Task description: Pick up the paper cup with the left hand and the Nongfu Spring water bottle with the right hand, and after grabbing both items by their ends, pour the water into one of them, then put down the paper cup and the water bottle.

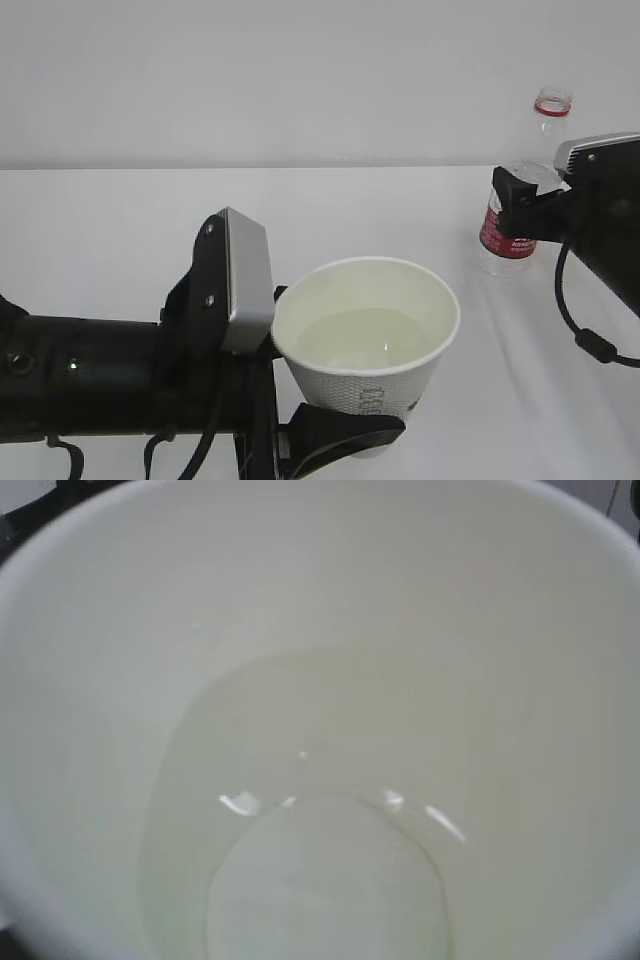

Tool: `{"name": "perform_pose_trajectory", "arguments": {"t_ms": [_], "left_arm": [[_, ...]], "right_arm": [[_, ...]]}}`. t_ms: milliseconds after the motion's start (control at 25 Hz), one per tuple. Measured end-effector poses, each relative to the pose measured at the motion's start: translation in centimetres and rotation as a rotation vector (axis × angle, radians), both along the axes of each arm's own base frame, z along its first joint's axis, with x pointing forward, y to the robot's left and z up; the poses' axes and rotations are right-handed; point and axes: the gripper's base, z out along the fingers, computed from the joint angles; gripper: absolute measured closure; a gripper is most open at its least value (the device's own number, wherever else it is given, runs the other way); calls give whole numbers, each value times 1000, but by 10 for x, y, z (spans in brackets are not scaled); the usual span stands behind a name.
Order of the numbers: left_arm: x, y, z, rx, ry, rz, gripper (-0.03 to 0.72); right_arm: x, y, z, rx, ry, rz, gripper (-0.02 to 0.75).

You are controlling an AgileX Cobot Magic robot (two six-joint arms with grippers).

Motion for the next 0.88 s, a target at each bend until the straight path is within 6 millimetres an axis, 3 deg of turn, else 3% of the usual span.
{"name": "perform_pose_trajectory", "arguments": {"t_ms": [880], "left_arm": [[0, 0, 0, -2, 0, -1, 179]], "right_arm": [[-57, -6, 26, -1, -10, 5, 137]]}}
